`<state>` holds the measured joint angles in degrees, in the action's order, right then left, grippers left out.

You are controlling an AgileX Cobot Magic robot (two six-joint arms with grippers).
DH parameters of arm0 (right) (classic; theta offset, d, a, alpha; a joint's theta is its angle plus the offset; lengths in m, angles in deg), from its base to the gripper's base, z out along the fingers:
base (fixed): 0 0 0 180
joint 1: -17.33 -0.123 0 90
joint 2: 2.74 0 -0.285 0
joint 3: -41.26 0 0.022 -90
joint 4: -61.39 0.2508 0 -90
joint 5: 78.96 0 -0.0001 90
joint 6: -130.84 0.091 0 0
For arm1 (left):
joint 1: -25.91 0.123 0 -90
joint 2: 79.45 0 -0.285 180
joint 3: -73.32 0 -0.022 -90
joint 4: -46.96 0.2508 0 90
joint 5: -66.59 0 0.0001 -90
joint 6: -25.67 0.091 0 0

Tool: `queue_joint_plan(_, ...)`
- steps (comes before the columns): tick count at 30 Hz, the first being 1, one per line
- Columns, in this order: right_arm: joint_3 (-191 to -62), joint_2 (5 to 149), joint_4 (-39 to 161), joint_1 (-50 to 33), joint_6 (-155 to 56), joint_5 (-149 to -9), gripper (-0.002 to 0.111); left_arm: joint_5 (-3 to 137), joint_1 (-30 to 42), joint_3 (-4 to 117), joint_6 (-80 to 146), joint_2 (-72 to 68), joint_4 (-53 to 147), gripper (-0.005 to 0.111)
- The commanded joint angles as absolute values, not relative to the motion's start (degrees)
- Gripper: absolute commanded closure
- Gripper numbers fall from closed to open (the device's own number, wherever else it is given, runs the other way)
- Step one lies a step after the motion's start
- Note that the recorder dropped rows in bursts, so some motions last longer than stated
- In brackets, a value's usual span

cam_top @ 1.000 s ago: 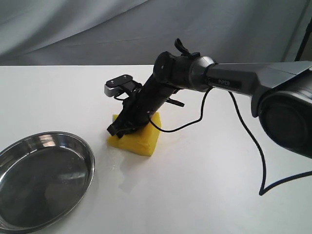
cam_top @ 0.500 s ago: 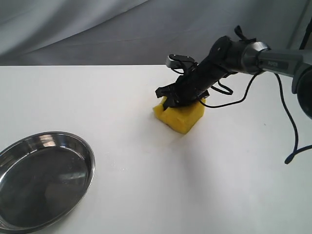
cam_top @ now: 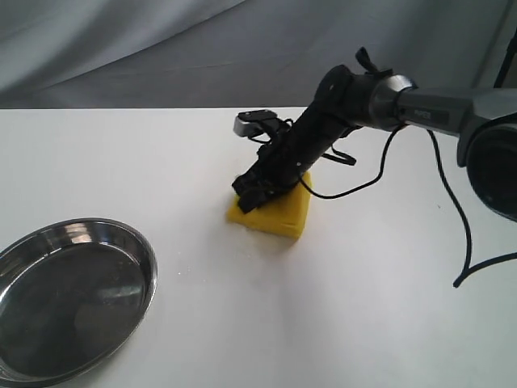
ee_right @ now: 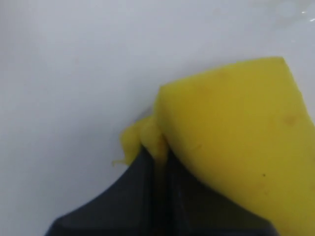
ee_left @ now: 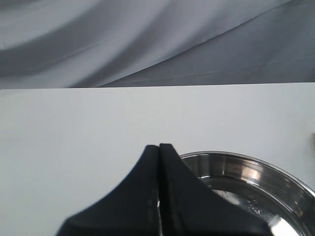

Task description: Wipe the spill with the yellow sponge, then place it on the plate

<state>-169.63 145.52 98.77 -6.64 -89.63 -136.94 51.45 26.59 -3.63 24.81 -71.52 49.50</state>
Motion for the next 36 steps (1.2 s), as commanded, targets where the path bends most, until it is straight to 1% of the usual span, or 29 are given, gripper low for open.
queue_joint_plan(1,-168.3,147.41,97.72,-10.78,-89.96,-148.92,0.108,51.37,26.26,-3.89,24.54,-71.66,49.74,0.107)
queue_joint_plan(7,-168.3,146.5,100.59,-11.14,-89.22,-148.92,0.108,51.37,26.26,-3.89,24.54,-71.66,49.74,0.107)
queue_joint_plan(12,-168.3,139.79,103.2,-9.95,-89.66,-148.92,0.108,51.37,26.26,-3.89,24.54,-71.66,49.74,0.107)
queue_joint_plan(17,-168.3,132.27,99.23,-9.85,-90.82,-133.88,0.108,51.37,26.26,-3.89,24.54,-71.66,49.74,0.107)
queue_joint_plan(21,-168.3,130.42,98.79,-9.85,-90.93,-121.29,0.108,51.37,26.26,-3.89,24.54,-71.66,49.74,0.107)
queue_joint_plan(25,-168.3,132.22,96.89,-9.85,-90.93,-113.57,0.108,51.37,26.26,-3.89,24.54,-71.66,49.74,0.107)
queue_joint_plan(32,-168.3,139.4,96.89,-9.85,-90.93,-98.83,0.108,51.37,26.26,-3.89,24.54,-71.66,49.74,0.107)
queue_joint_plan(36,-168.3,142.41,96.89,-9.85,-87.8,-96.42,0.108,51.37,26.26,-3.89,24.54,-71.66,49.74,0.107)
